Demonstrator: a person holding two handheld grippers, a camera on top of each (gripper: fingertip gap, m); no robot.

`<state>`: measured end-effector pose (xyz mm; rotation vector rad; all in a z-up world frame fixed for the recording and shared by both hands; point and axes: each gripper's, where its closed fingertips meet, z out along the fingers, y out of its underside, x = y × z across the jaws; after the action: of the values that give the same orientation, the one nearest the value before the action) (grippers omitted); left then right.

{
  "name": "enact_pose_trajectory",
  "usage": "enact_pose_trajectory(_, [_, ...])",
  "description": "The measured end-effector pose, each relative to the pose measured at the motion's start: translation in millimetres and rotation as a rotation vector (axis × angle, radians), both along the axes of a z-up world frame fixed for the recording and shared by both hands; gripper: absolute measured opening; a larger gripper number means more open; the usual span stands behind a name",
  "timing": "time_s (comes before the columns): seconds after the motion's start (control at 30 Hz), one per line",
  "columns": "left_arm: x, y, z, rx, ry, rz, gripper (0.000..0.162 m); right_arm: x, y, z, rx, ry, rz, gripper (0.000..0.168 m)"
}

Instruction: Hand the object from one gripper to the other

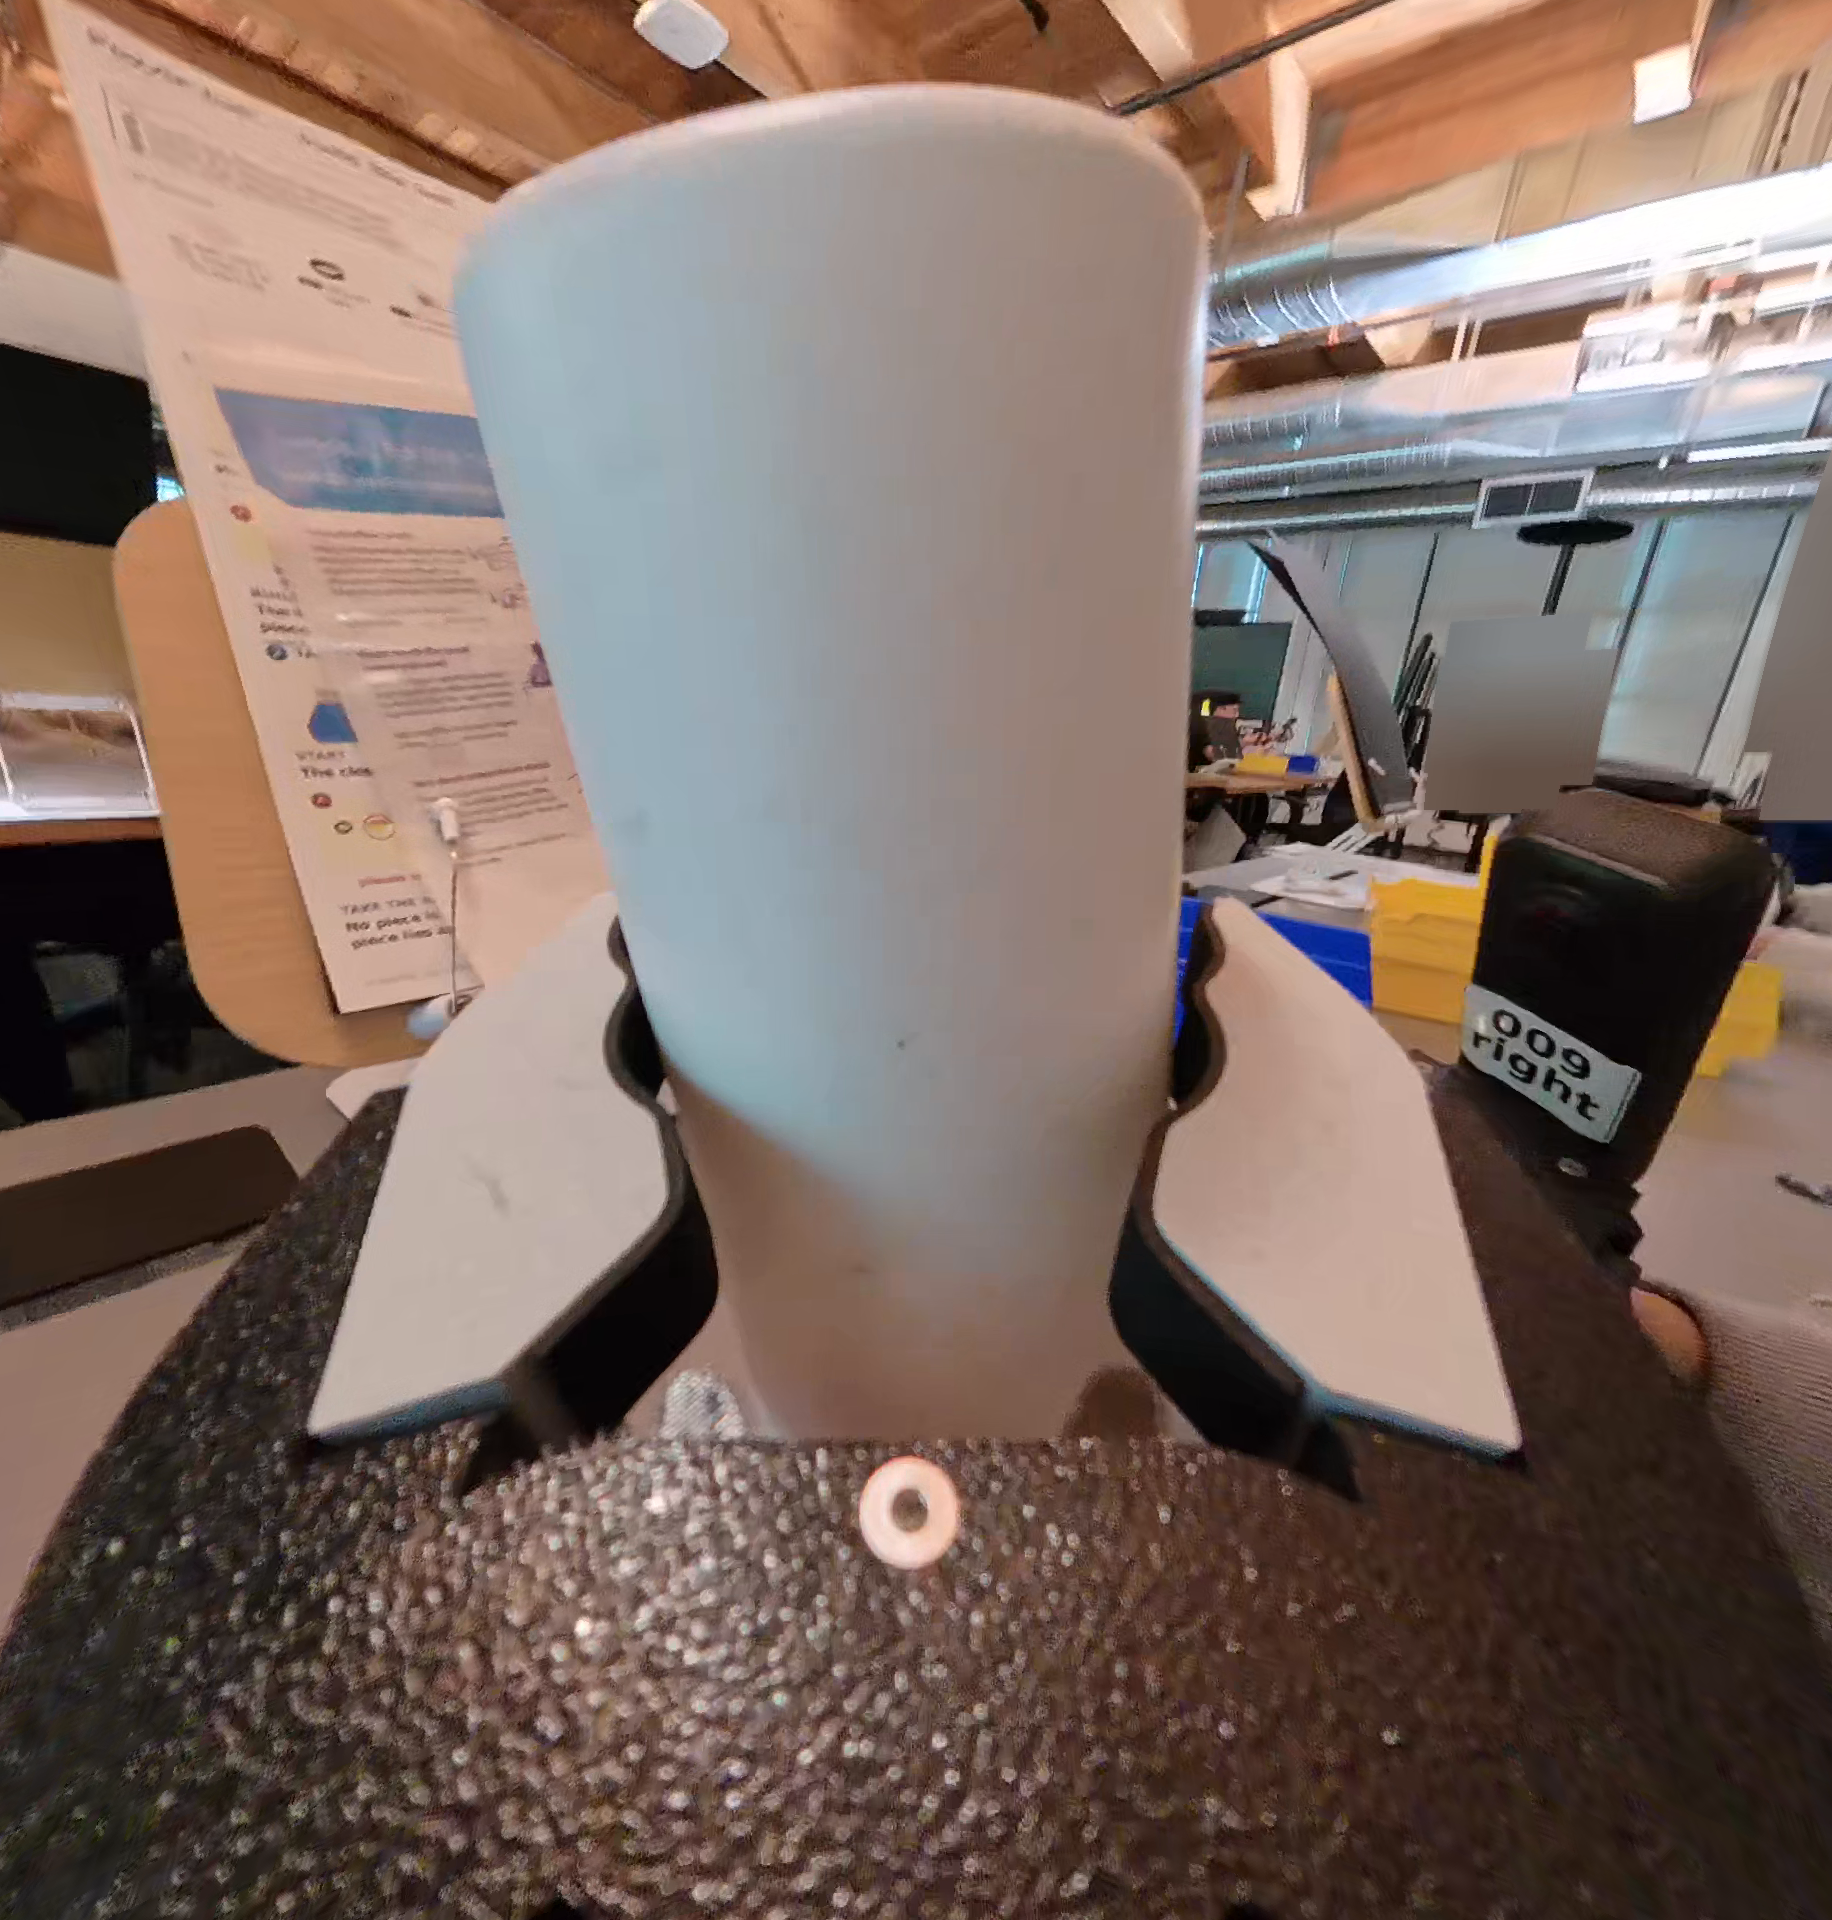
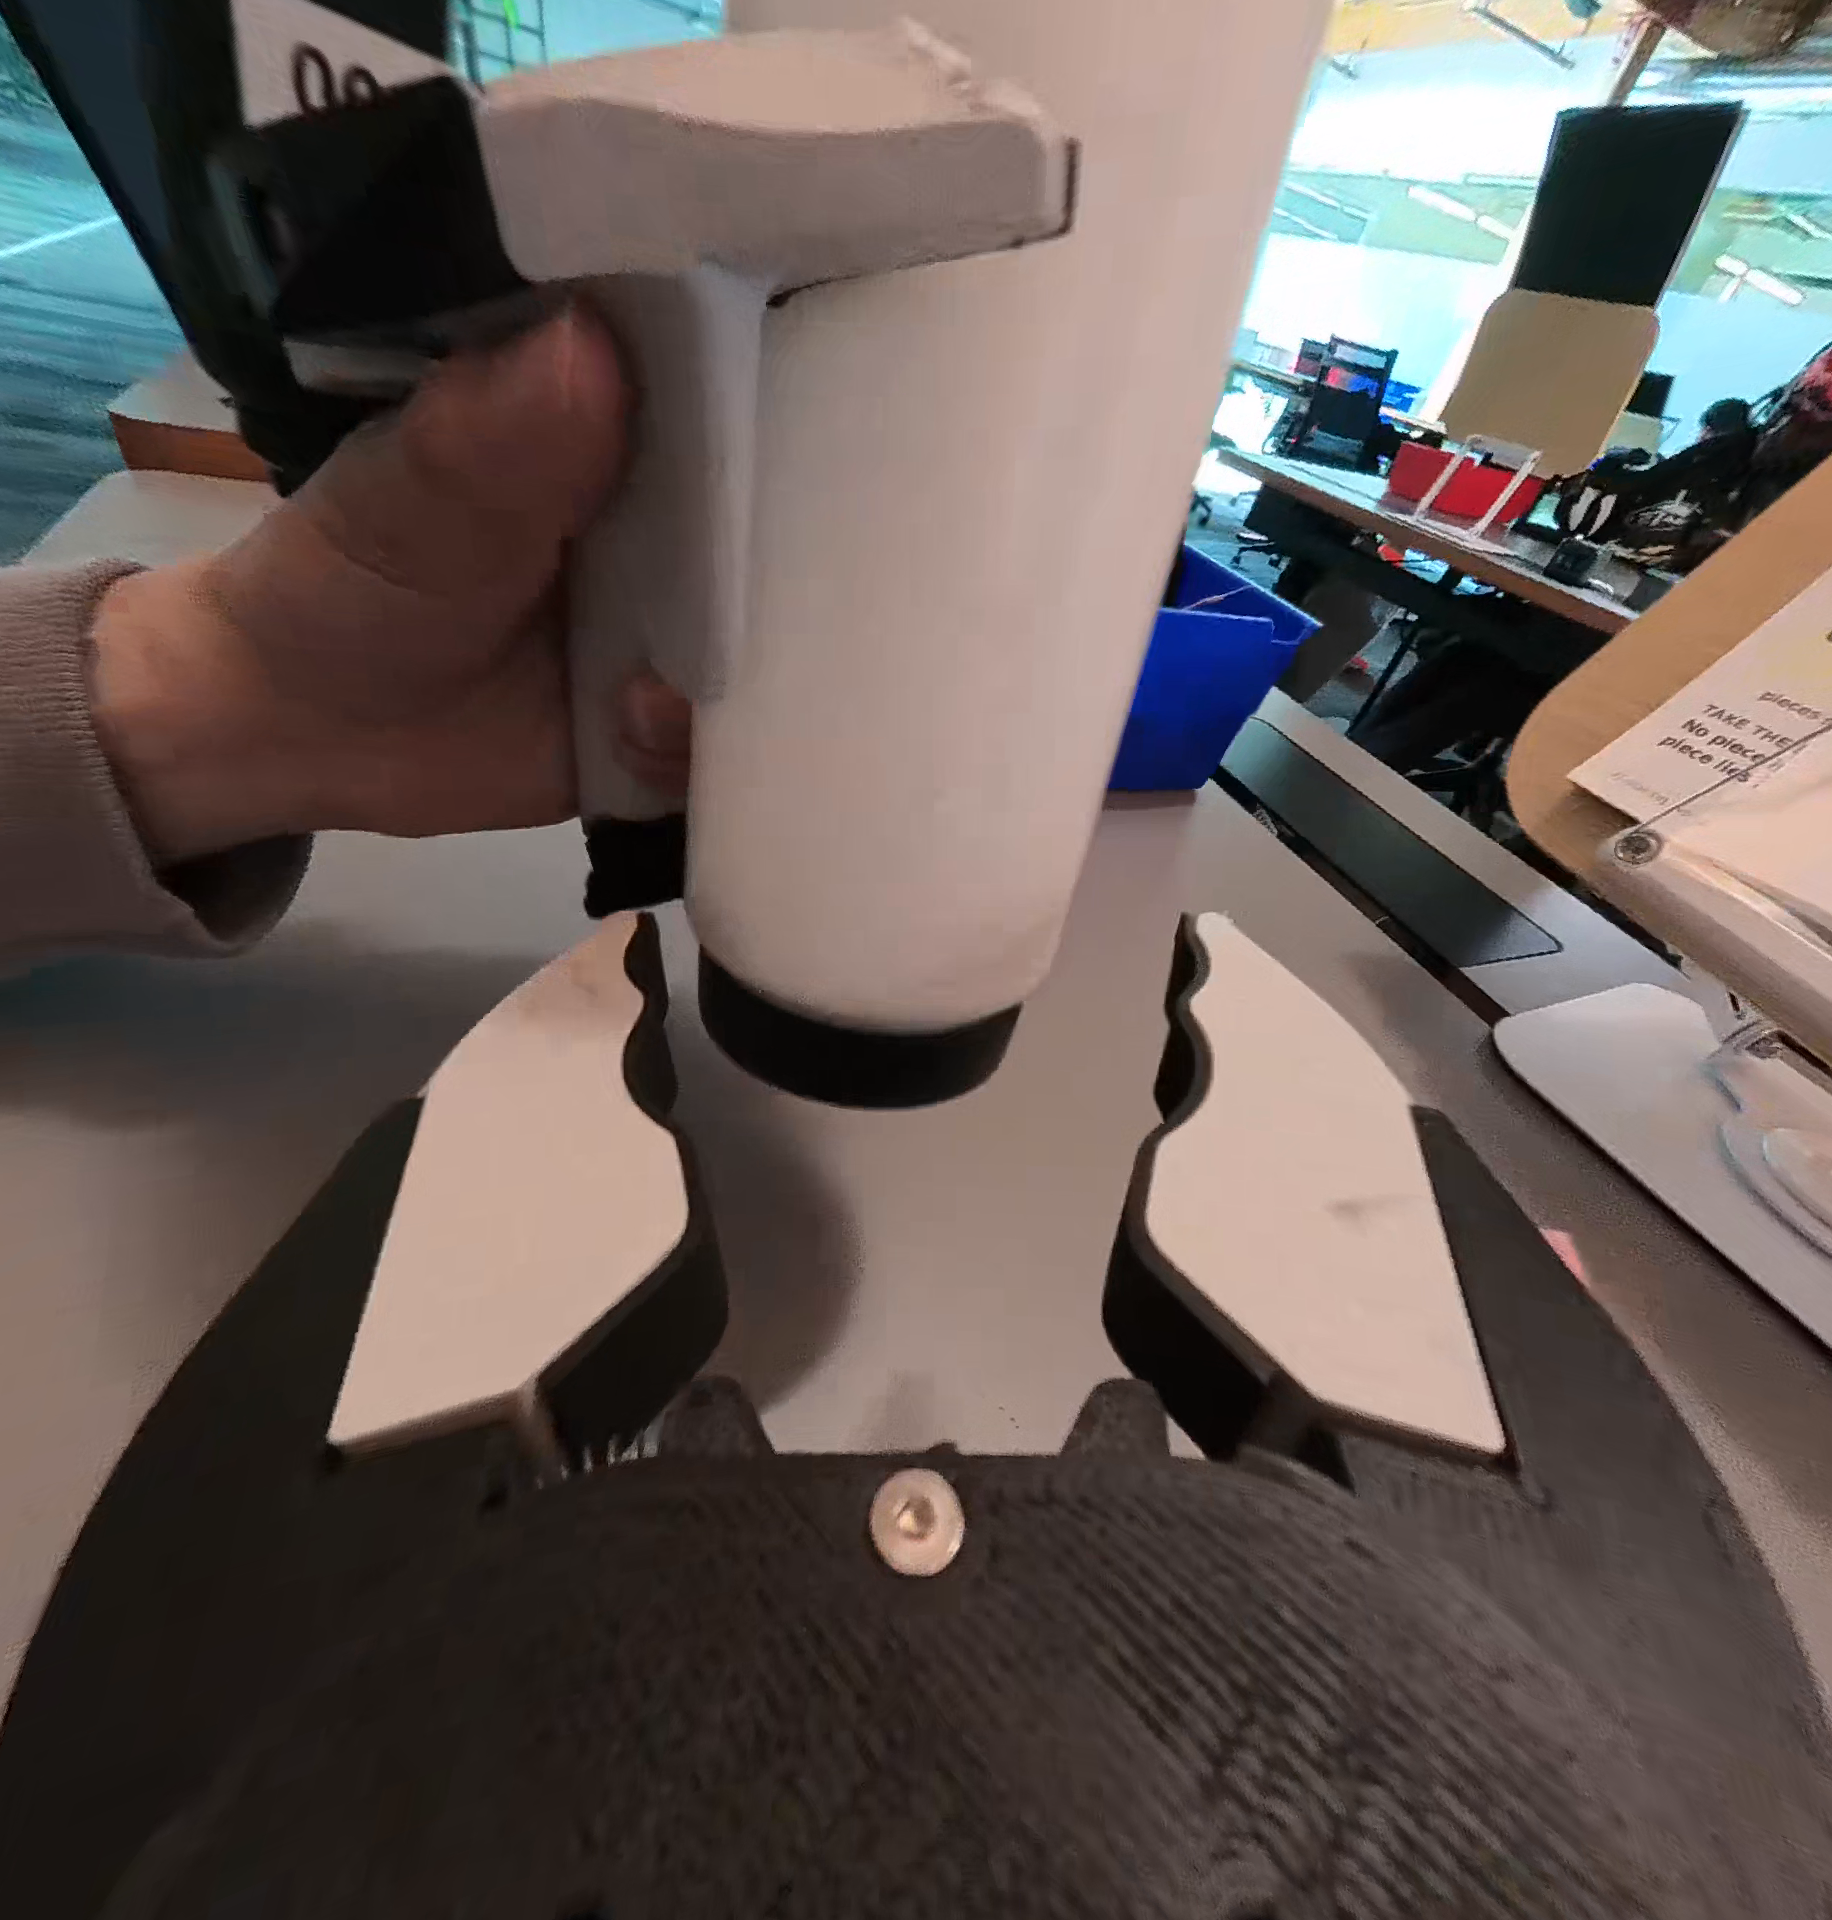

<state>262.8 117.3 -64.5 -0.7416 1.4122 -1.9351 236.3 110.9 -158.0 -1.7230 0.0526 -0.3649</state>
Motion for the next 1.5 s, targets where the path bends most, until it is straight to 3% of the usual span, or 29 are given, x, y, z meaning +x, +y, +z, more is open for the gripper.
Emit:
enact_pose_trajectory(0.27, [-13.4, -28.4, -2.3, 0.041, -0.018, -0.099, 0.097, -2.1, -1.3, -16.1, -0.128, -0.068, 0.032, 0.085])
enact_pose_trajectory(0.37, [-30.0, -33.3, 1.8, 0.036, -0.037, -0.287, 0.089, -23.2, -12.3, -7.2, -0.076, 0.063, 0.235, 0.085])
enact_pose_trajectory(0.43, [-40.1, -38.3, -5.3, 0.098, -0.008, -0.411, 0.106, -47.2, -22.8, -4.3, -0.071, 0.186, 0.421, 0.085])
enact_pose_trajectory(0.6, [-81.3, -44.9, -13.2, 0.064, 0.031, -0.799, 0.109, -98.1, -37.7, -2.3, -0.095, 0.503, 0.782, 0.085])
enact_pose_trajectory(0.8, [-78.3, -32.7, -2.3, -0.086, 0.02, -0.868, 0.091, -94.7, -35.6, 0.7, -0.077, 0.539, 0.763, 0.085])
enact_pose_trajectory(0.9, [-49.2, -19.8, 10.6, -0.166, -0.015, -0.617, 0.089, -49.3, -29.5, 8.3, 0.057, 0.304, 0.487, 0.077])
enact_pose_trajectory(0.97, [-20.9, 1.6, 14.0, -0.241, 0.001, -0.372, 0.089, -22.8, -29.8, 19.2, 0.137, 0.096, 0.28, 0.093])
enact_pose_trajectory(1.0, [-14.1, 13.2, 17.9, -0.337, 0.006, -0.317, 0.088, -16.5, -29.0, 25.3, 0.164, 0.024, 0.218, 0.093])
enact_pose_trajectory(1.07, [-3.0, 29.3, 17.7, -0.551, 0.089, -0.292, 0.089, -7.6, -24.5, 33.3, 0.203, -0.081, 0.113, 0.101])
enact_pose_trajectory(1.17, [8.7, 33.3, 3.8, -0.734, 0.203, -0.296, 0.088, -3.1, -18.9, 35.4, 0.185, -0.312, -0.011, 0.108])
enact_pose_trajectory(1.27, [11.4, 25.6, -3.8, -0.856, 0.289, -0.358, 0.089, -6.6, -19.1, 41.5, 0.165, -0.548, -0.084, 0.102])
enact_pose_trajectory(1.33, [13.2, 19.5, -9.2, -0.87, 0.323, -0.357, 0.089, -11.5, -20.1, 45.8, 0.138, -0.707, -0.118, 0.102])
enact_pose_trajectory(1.43, [14.4, 19.9, -10.0, -0.876, 0.337, -0.364, 0.089, -17.5, -18.0, 45.9, 0.076, -0.87, -0.145, 0.089])
enact_pose_trajectory(1.5, [15.6, 20.9, -10.4, -0.85, 0.355, -0.369, 0.089, -12.6, -17.0, 45.1, 0.038, -0.832, -0.161, 0.088])
